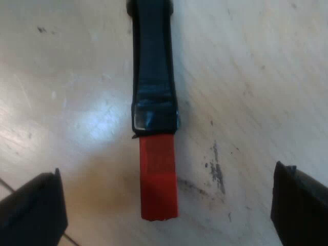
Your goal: Grind coffee beans and then tamp
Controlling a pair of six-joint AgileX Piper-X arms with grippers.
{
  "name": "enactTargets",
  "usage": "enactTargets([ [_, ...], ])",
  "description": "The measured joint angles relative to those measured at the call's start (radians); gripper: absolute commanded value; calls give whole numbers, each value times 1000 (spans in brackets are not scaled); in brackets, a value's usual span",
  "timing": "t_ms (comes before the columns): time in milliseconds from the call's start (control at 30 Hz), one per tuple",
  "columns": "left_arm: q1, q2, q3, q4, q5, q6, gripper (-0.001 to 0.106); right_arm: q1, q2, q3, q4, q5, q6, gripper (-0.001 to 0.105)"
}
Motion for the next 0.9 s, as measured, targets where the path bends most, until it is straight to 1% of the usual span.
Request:
enactTargets([
  [33, 0, -11, 0, 3, 0, -16, 87, 0, -44, -33, 30, 0, 0, 83],
  [133, 0, -30, -3, 21, -10, -33, 87, 0, -89, -65, 33, 11, 0, 83],
  [200, 0, -37, -18, 51, -40, -41, 87, 0, -117, -80, 23, 29, 0, 83],
  [233, 0, -37, -18, 51, -40, -41, 87, 0, -120, -82, 20, 29, 0, 83],
  [300, 0, -38, -54, 99, -79, -43, 87, 2, -150, -95, -1, 46, -10, 83],
  [333, 0, -38, -64, 111, -88, -43, 87, 2, -177, -95, -32, 42, -44, 83],
  [367, 0, -38, -96, 132, -113, -43, 87, 17, -199, -95, -92, 42, -108, 83],
  [433, 0, -38, -148, 163, -162, -43, 87, 52, -210, -95, -174, 42, -179, 83],
  [467, 0, -38, -160, 170, -175, -43, 87, 57, -210, -95, -197, 42, -194, 83],
  [533, 0, -38, -198, 211, -237, -43, 87, 83, -208, -80, -298, 55, -222, 83],
  [600, 0, -38, -213, 240, -270, -43, 87, 89, -208, -55, -369, 57, -227, 83],
  [667, 0, -38, -221, 266, -300, -57, 87, 88, -208, -29, -441, 57, -228, 83],
  [800, 0, -38, -221, 299, -339, -94, 87, 88, -205, 50, -592, 43, -233, 83],
  [833, 6, -38, -221, 298, -360, -103, 87, 88, -203, 73, -637, 36, -233, 83],
  [900, 25, -38, -221, 298, -367, -105, 87, 88, -195, 105, -695, 28, -233, 83],
])
